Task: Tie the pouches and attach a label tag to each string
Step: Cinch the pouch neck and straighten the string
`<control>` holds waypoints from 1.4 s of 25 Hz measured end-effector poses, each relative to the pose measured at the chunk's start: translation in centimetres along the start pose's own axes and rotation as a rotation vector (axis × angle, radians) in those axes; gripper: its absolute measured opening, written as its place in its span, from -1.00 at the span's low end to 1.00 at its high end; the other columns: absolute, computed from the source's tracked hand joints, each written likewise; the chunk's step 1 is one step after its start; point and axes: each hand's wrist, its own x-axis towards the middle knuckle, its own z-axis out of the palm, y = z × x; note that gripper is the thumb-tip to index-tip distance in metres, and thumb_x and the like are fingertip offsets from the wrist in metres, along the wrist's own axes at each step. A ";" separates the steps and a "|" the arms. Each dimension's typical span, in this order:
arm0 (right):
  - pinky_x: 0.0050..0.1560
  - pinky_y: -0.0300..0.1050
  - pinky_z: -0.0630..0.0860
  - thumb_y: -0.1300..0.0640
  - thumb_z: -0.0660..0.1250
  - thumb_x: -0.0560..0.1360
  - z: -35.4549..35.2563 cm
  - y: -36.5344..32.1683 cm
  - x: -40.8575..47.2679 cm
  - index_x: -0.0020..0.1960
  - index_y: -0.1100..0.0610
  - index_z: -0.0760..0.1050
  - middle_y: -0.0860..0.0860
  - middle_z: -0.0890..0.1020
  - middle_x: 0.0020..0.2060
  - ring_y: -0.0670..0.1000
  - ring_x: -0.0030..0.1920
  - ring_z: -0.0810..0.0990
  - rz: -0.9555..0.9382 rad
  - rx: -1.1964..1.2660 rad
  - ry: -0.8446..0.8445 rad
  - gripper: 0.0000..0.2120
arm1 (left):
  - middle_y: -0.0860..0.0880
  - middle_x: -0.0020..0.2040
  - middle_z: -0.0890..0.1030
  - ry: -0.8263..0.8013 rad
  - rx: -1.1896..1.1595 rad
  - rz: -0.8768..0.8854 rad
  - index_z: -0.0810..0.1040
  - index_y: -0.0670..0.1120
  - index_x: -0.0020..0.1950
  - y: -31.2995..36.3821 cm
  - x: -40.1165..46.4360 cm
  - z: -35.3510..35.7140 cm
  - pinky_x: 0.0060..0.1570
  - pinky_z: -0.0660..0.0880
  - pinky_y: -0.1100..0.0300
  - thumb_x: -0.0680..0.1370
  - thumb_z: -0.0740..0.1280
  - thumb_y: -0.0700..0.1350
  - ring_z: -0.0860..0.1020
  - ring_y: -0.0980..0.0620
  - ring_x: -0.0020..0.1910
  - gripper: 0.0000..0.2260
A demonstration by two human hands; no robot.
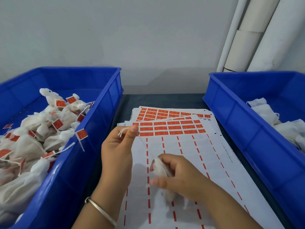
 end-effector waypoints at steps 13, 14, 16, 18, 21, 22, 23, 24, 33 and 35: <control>-0.11 -0.18 0.55 0.02 0.28 0.51 -3.0 0.6 0.2 -0.21 0.01 0.67 -0.01 0.69 -0.10 -0.08 -0.21 0.63 0.005 0.926 0.362 -0.77 | 0.31 -0.29 0.60 -0.120 0.382 -0.049 0.59 0.04 -0.30 -3.0 0.7 0.2 -0.31 0.40 0.39 0.44 0.36 0.05 0.57 0.19 -0.20 -0.84; -0.13 -0.15 0.55 0.01 0.27 0.53 -3.1 0.7 0.3 -0.16 -0.01 0.68 -0.01 0.69 -0.05 -0.06 -0.21 0.64 0.018 0.999 0.425 -0.78 | 0.29 -0.30 0.59 -0.195 0.473 0.016 0.57 0.07 -0.29 -3.2 0.3 0.3 -0.30 0.38 0.41 0.42 0.35 0.09 0.55 0.22 -0.18 -0.85; -0.14 -0.14 0.56 -0.02 0.26 0.54 -3.1 1.0 0.6 -0.11 -0.08 0.67 -0.06 0.69 -0.03 -0.01 -0.12 0.63 0.039 0.997 0.523 -0.79 | 0.33 -0.28 0.53 -0.380 0.637 0.191 0.53 0.19 -0.31 -3.5 -0.4 0.5 -0.28 0.39 0.44 0.38 0.32 0.15 0.48 0.32 -0.10 -0.90; -0.11 -0.18 0.54 -0.04 0.26 0.54 -2.8 1.1 0.8 -0.10 -0.20 0.65 -0.22 0.67 -0.09 -0.02 -0.03 0.60 0.057 0.755 0.582 -0.81 | 0.39 -0.25 0.50 -0.523 0.720 0.335 0.46 0.29 -0.32 -3.5 -1.0 0.7 -0.24 0.42 0.46 0.35 0.28 0.20 0.42 0.39 -0.04 -0.94; -0.32 -0.47 0.47 -0.10 0.25 0.54 -2.4 1.4 0.8 -0.07 -0.30 0.61 -0.47 0.57 -0.17 -0.30 -0.04 0.55 0.021 0.292 0.550 -0.83 | 0.37 -0.25 0.47 -0.573 0.727 0.424 0.45 0.30 -0.28 -3.3 -1.3 0.7 -0.20 0.42 0.48 0.33 0.22 0.24 0.41 0.37 -0.01 -0.92; -0.36 -0.54 0.42 -0.09 0.25 0.54 -2.2 1.5 0.8 -0.08 -0.27 0.61 -0.47 0.57 -0.17 -0.39 -0.05 0.51 -0.007 0.219 0.512 -0.83 | 0.37 -0.24 0.46 -0.577 0.709 0.453 0.48 0.28 -0.23 -3.2 -1.2 0.6 -0.15 0.42 0.48 0.35 0.21 0.23 0.42 0.36 -0.01 -0.89; -0.35 -0.57 0.40 -0.07 0.25 0.54 -2.0 1.6 0.8 -0.08 -0.24 0.59 -0.42 0.59 -0.16 -0.41 -0.05 0.49 -0.030 0.165 0.473 -0.85 | 0.37 -0.23 0.46 -0.578 0.682 0.485 0.54 0.21 -0.17 -3.1 -1.1 0.6 -0.10 0.40 0.50 0.38 0.21 0.21 0.44 0.34 -0.01 -0.83; -0.32 -0.56 0.41 -0.06 0.26 0.54 -1.9 1.6 0.8 -0.10 -0.20 0.57 -0.33 0.61 -0.17 -0.37 -0.05 0.51 -0.048 0.110 0.447 -0.88 | 0.37 -0.22 0.46 -0.579 0.658 0.513 0.60 0.13 -0.13 -3.1 -1.0 0.5 -0.07 0.39 0.51 0.40 0.22 0.19 0.45 0.33 -0.02 -0.77; -0.14 -0.51 0.46 0.09 0.28 0.55 -0.4 1.7 0.5 -0.10 -0.30 0.44 -0.36 0.59 -0.18 -0.27 -0.03 0.55 -0.179 -0.064 0.241 -0.75 | 0.25 -0.09 0.56 -0.511 0.465 0.374 0.59 0.21 -0.21 -2.7 -1.0 0.5 -0.09 0.44 0.47 0.40 0.29 0.08 0.50 0.29 -0.02 -0.92; -0.13 -0.53 0.44 0.10 0.26 0.56 -0.4 1.7 0.5 -0.14 -0.31 0.44 -0.45 0.56 -0.24 -0.29 -0.06 0.56 -0.200 -0.065 0.244 -0.71 | 0.30 -0.15 0.59 -0.474 0.450 0.331 0.55 0.24 -0.23 -2.6 -0.9 0.5 -0.18 0.47 0.45 0.38 0.27 0.12 0.54 0.29 -0.11 -0.93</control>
